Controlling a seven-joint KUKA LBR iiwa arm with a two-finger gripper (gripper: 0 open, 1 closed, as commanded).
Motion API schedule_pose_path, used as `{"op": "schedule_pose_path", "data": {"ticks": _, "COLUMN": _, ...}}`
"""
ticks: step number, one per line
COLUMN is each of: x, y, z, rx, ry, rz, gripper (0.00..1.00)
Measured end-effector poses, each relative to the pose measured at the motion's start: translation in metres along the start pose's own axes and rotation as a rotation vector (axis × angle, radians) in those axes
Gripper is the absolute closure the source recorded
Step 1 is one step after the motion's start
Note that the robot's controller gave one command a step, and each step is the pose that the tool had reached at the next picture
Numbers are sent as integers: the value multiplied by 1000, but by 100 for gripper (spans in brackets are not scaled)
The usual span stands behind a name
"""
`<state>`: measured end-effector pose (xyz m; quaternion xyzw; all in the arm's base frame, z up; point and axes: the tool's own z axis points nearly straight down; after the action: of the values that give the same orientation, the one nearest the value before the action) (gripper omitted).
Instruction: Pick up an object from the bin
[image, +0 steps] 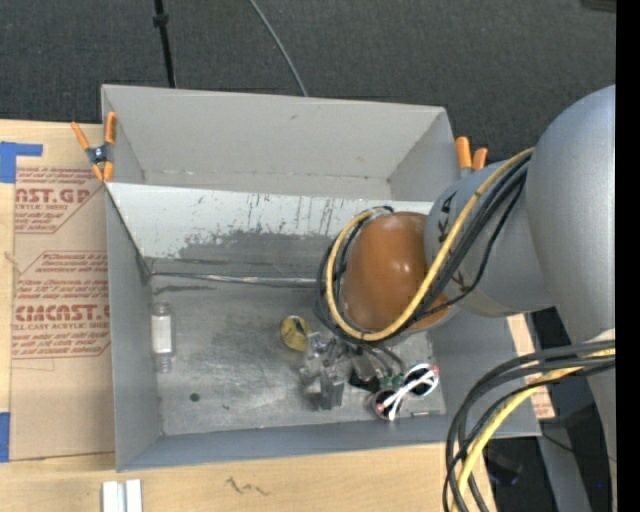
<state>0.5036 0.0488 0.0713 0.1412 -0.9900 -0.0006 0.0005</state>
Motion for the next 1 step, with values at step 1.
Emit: {"op": "schedule_pose_path", "data": {"ticks": 1, "x": 4, "y": -2, "z": -40, "rx": -1, "ry": 8, "rz": -7, "gripper": 100}}
